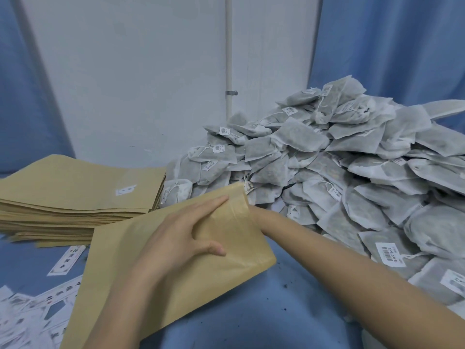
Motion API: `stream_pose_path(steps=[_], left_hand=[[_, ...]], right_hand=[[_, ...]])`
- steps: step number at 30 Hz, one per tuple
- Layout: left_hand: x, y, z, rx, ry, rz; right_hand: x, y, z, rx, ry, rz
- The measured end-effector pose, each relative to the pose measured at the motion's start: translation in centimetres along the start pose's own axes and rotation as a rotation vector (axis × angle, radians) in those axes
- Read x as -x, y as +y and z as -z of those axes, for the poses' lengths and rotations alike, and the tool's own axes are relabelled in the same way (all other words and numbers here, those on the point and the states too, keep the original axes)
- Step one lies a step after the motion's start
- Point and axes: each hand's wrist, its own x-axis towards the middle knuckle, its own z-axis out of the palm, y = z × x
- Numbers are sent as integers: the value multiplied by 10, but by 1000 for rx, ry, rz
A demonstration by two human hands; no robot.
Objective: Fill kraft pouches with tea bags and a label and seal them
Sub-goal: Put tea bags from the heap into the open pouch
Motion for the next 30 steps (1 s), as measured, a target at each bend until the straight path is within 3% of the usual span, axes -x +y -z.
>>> stream_pose_path(steps=[3,5,7,10,14,18,20,23,25,27,30], left_hand=[[1,-9,2,13,45,79],[2,-14,2,14,71,107],[2,-15,3,11,75,120],[2,-17,2,1,67,127],[2,-18,1,10,73,137],[3,-18,2,-1,94,137],[4,-18,2,7,93,139],[4,-15,3,8,98,145],[4,-13,3,0,104,140],[4,-9,4,1,101,123],[4,-3,4,19,96,90]], right_hand=[[3,19,8,-17,256,180],[2,54,11,85,402,62],[-1,83,7,426,348,-57],[-11,111,-2,847,196,-53],[-19,110,-10,1008,278,-18],[-10,91,-7,988,508,124],[-2,94,-7,631,580,121],[12,77,7,-335,802,-2],[21,64,18,-724,690,-33],[25,47,26,-854,445,-37],[21,24,26,-731,158,-53]])
